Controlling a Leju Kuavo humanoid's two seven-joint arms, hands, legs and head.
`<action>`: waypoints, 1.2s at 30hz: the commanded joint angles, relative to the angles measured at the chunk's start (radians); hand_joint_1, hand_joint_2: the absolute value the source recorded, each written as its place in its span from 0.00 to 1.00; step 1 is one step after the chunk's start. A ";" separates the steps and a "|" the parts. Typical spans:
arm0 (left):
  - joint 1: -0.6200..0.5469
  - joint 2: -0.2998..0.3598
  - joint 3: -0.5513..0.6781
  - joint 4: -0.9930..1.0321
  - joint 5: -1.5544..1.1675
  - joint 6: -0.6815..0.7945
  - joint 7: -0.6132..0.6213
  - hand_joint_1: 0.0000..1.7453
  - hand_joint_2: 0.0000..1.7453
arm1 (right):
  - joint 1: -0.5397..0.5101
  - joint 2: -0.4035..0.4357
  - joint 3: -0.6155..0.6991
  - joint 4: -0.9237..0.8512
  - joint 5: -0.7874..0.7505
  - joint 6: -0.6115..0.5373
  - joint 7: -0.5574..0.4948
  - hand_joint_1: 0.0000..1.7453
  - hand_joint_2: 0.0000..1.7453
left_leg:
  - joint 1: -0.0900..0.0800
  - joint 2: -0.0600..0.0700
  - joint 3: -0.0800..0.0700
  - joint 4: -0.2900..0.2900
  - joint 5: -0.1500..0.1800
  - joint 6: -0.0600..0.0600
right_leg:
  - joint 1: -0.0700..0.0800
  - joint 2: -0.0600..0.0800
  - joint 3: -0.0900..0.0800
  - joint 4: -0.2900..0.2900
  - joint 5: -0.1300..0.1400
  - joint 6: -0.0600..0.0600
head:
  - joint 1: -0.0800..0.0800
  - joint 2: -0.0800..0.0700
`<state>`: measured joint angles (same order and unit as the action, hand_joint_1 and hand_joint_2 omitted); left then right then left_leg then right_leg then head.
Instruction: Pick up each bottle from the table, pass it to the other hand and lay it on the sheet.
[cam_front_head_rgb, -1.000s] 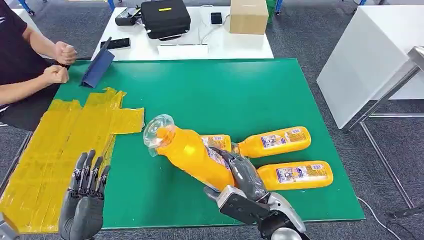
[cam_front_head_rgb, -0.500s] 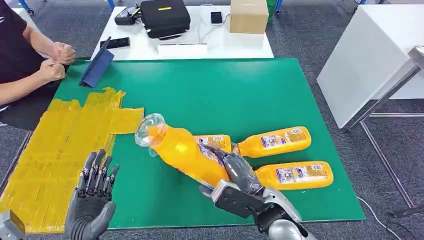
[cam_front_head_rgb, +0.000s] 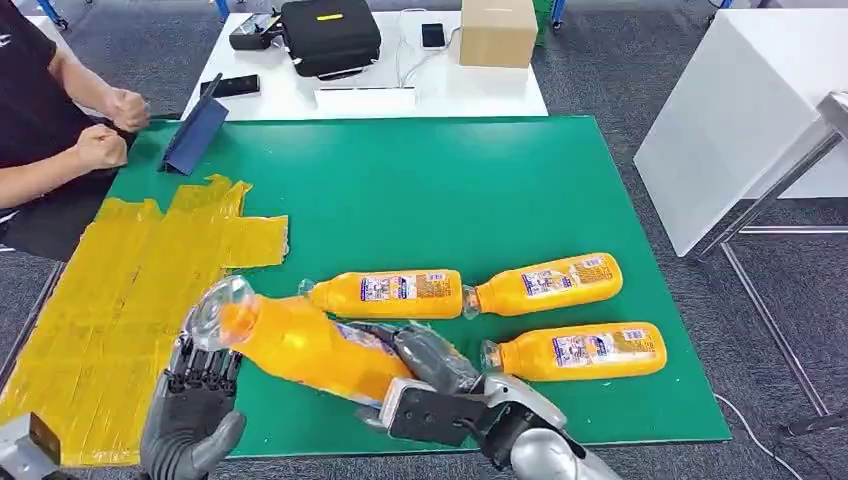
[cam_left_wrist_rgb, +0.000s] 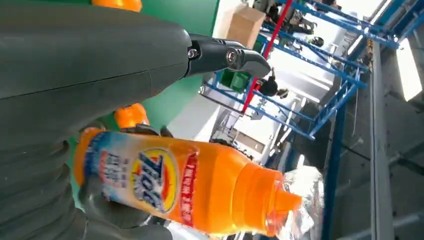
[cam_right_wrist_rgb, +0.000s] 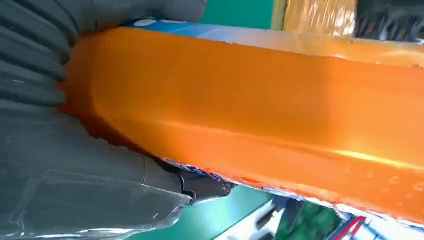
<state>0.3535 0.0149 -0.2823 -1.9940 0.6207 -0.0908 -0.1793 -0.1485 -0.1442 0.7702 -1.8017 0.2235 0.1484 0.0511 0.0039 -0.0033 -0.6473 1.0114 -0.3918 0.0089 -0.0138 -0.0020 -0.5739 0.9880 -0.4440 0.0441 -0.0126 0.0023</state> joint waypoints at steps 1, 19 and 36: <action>-0.040 0.029 -0.029 0.073 -0.004 -0.011 0.005 0.00 1.00 | -0.072 0.010 0.094 0.079 -0.034 0.050 -0.037 1.00 1.00 | 0.000 0.001 0.003 -0.001 -0.001 0.000 | 0.000 0.001 0.003 -0.001 0.000 -0.001 | 0.000 0.000; -0.126 0.109 -0.085 0.158 -0.154 -0.191 0.002 0.00 1.00 | -0.176 0.037 0.208 0.170 -0.280 0.204 -0.028 1.00 1.00 | 0.000 0.002 0.004 -0.001 -0.001 -0.001 | 0.001 0.001 0.004 -0.001 0.000 -0.002 | 0.000 0.000; -0.150 0.133 -0.115 0.162 -0.316 -0.303 -0.063 1.00 1.00 | -0.216 0.037 0.255 0.212 -0.355 0.226 -0.013 1.00 1.00 | 0.000 0.000 0.001 -0.001 0.000 0.000 | 0.000 0.000 0.001 0.000 0.000 -0.001 | 0.000 0.000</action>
<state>0.2376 0.1152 -0.3536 -1.8940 0.3021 -0.3785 -0.2396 -0.3149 -0.1102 0.9674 -1.6682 -0.1289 0.3712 0.0359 0.0040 -0.0032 -0.6475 1.0114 -0.3914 0.0087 -0.0138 -0.0020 -0.5742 0.9882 -0.4440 0.0441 -0.0122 0.0023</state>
